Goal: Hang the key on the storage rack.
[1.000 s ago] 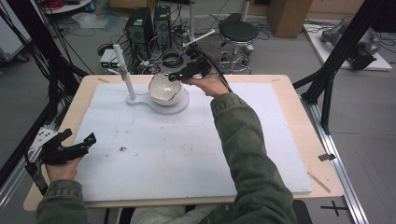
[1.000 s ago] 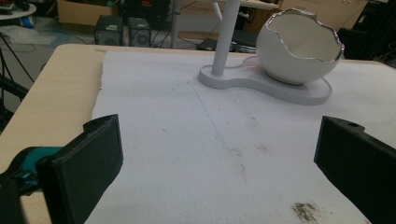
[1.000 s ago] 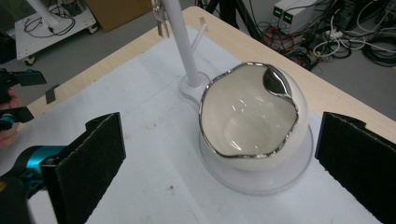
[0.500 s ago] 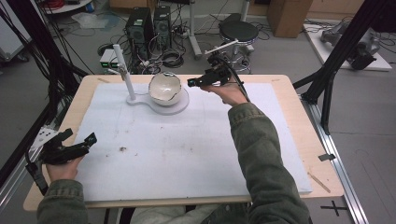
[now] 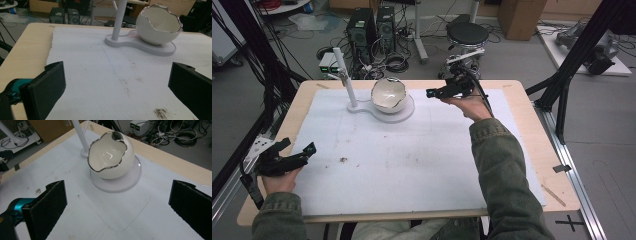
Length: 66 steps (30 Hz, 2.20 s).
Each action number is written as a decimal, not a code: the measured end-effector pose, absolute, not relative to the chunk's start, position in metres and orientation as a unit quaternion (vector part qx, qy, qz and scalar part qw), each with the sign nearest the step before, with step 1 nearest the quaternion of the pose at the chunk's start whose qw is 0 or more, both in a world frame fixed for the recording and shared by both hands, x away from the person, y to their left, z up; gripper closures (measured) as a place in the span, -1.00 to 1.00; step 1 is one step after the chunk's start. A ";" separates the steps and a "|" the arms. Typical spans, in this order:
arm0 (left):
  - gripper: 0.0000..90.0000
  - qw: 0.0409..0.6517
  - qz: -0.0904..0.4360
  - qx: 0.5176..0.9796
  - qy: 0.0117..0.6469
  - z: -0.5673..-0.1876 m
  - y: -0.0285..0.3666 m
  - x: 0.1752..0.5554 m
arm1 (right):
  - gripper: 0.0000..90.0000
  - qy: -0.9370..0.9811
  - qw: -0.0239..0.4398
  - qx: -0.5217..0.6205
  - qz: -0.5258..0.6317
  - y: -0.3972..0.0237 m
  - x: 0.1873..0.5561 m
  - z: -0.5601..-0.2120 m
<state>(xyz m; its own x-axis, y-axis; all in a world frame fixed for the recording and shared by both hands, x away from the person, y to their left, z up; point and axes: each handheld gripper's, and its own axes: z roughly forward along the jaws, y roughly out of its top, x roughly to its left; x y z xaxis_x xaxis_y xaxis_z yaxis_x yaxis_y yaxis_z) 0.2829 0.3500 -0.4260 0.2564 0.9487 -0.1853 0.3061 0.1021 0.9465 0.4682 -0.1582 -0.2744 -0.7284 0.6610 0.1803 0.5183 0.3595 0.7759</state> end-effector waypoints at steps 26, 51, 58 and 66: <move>-0.96 0.527 0.305 0.593 0.527 -0.426 0.347 0.287 | -0.99 0.796 0.108 0.411 0.430 -0.232 0.430 -0.307; -0.96 0.528 0.301 0.598 0.522 -0.426 0.345 0.290 | -0.99 0.774 0.112 0.454 0.427 -0.266 0.392 -0.362; -0.96 0.528 0.301 0.598 0.522 -0.426 0.344 0.290 | -0.99 0.762 0.136 0.464 0.431 -0.279 0.381 -0.369; -0.96 0.525 0.303 0.601 0.521 -0.425 0.343 0.291 | -0.99 0.745 0.165 0.485 0.428 -0.296 0.368 -0.382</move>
